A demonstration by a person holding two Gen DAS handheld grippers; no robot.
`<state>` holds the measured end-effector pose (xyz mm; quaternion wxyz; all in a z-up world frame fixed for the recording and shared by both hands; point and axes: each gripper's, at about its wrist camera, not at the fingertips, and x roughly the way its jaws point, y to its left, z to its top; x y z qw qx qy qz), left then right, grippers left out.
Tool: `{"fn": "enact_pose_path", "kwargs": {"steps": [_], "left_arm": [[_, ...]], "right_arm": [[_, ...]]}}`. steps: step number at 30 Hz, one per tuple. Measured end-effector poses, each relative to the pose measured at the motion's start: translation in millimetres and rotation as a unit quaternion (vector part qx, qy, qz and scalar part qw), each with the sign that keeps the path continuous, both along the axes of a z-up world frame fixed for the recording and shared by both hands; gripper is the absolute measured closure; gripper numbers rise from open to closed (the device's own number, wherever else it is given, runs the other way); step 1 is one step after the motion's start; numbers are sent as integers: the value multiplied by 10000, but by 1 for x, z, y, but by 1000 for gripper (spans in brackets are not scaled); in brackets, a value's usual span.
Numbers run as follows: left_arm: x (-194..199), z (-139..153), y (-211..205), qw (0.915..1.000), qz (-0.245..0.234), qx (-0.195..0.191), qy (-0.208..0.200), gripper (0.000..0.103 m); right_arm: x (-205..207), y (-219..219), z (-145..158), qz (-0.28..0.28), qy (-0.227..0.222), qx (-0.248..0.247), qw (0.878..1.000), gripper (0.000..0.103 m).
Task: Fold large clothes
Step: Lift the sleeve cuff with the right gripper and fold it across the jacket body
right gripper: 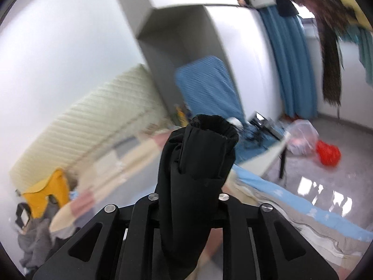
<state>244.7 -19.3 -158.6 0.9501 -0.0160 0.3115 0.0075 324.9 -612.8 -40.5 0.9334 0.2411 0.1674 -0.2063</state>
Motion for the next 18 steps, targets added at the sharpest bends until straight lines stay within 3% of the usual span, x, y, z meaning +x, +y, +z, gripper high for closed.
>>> {"fn": "enact_pose_path", "kwargs": {"steps": [7,11,18], "left_arm": [[-12,11,25,9995,-215,-207,-47,0],[-18,15,35,9994,-191,-79,-285,0],[-16,20,63,9991,-108,-235,-348,0]], "right_arm": [[3,110,79,970,-448,-278,9939,82],[15,192,115,1580,-565,-557,9843,81],[47,332,127,2598,-504,-866,9604,79]]}}
